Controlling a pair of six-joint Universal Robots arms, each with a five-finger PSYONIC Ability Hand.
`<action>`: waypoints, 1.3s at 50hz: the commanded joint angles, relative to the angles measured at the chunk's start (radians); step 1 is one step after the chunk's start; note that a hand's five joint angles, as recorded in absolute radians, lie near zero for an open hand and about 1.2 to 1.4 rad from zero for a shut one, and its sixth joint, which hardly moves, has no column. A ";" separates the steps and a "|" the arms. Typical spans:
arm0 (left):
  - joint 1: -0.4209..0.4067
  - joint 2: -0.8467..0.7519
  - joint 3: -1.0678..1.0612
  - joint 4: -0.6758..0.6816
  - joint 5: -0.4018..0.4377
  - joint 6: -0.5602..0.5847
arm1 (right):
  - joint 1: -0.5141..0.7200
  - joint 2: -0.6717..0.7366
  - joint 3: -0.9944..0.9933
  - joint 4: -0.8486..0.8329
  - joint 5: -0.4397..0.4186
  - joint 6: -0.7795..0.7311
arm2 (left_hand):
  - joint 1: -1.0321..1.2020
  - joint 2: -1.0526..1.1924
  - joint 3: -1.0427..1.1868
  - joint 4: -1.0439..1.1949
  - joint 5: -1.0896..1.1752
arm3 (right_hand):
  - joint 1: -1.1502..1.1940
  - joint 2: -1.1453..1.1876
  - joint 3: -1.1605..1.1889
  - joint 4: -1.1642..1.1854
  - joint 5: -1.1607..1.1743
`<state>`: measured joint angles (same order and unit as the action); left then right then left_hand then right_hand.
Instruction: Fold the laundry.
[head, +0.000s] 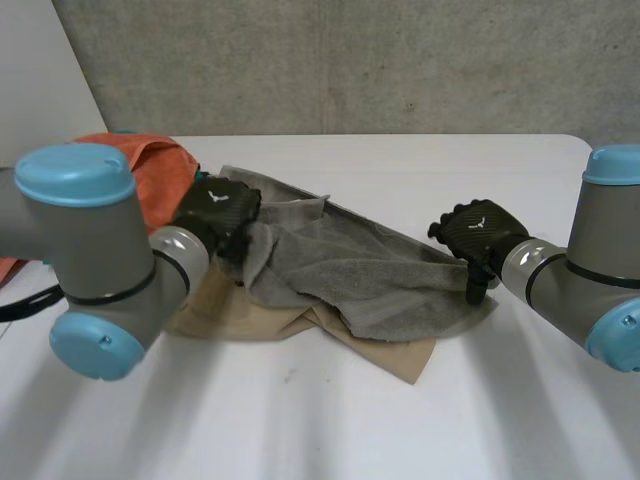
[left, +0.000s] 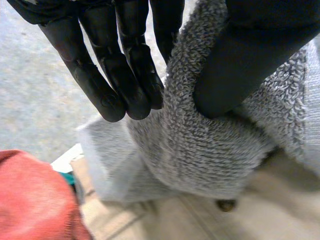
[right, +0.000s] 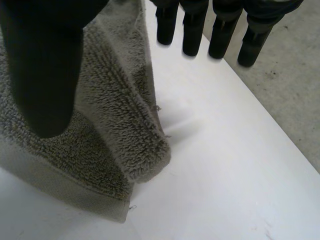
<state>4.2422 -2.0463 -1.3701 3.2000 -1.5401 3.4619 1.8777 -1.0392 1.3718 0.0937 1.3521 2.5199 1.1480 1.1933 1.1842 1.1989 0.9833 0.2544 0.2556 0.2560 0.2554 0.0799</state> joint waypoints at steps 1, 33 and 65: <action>0.116 0.054 0.127 0.086 -0.005 -0.006 | -0.015 -0.038 0.001 -0.003 -0.005 0.114 | 0.248 0.203 0.212 0.197 0.238 | -0.080 -0.081 -0.081 -0.081 -0.080; 0.420 -0.184 0.465 0.227 0.026 0.095 | 0.107 -0.090 0.058 0.049 0.001 0.146 | -0.974 -1.019 -1.010 -1.024 -0.983 | -0.080 -0.081 -0.081 -0.081 -0.080; 0.248 -0.018 -0.337 0.136 0.288 0.292 | 0.218 -0.082 0.102 0.096 0.085 0.235 | -0.477 -0.522 -0.513 -0.528 -0.487 | -0.080 -0.081 -0.081 -0.081 -0.080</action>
<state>4.4830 -1.9955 -1.7618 3.3199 -1.1986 3.7323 2.1113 -1.1168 1.4657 0.1996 1.4413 2.7565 0.5169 0.5198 0.5196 0.5249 0.3503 0.2163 0.2021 0.2040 0.2029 0.0456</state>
